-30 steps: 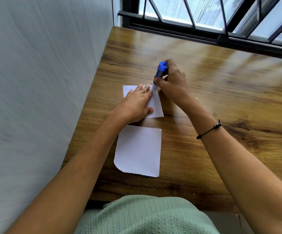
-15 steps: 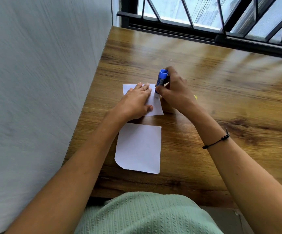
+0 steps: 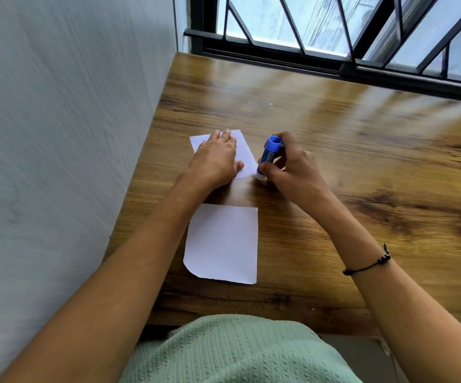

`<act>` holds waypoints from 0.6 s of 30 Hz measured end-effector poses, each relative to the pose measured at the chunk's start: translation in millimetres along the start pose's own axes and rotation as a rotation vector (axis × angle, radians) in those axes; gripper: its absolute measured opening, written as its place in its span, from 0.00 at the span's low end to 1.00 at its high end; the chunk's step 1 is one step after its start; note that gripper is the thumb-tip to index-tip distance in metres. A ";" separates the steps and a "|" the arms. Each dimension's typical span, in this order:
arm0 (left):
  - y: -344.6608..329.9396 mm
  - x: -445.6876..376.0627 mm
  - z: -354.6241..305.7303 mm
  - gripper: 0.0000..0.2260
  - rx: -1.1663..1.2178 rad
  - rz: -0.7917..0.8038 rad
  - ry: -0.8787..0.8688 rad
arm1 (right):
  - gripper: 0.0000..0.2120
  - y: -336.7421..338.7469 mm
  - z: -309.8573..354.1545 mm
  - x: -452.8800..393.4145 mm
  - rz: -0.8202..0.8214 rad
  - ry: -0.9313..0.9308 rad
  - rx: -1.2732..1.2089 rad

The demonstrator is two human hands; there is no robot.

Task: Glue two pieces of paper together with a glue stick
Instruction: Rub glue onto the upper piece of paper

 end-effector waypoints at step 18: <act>10.5 31.4 -15.4 0.16 -0.216 -0.242 0.160 | 0.13 1.5 8.7 -25.8 -0.139 -0.051 -0.161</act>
Point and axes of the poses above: each hand's wrist, its own x-axis away from the middle knuckle, its own y-axis out of the back of the hand, z = x × y, the point moved 1 cm from there along -x, towards the middle knuckle, and after that the axes turned 1 degree about z, right-handed, at the moved point
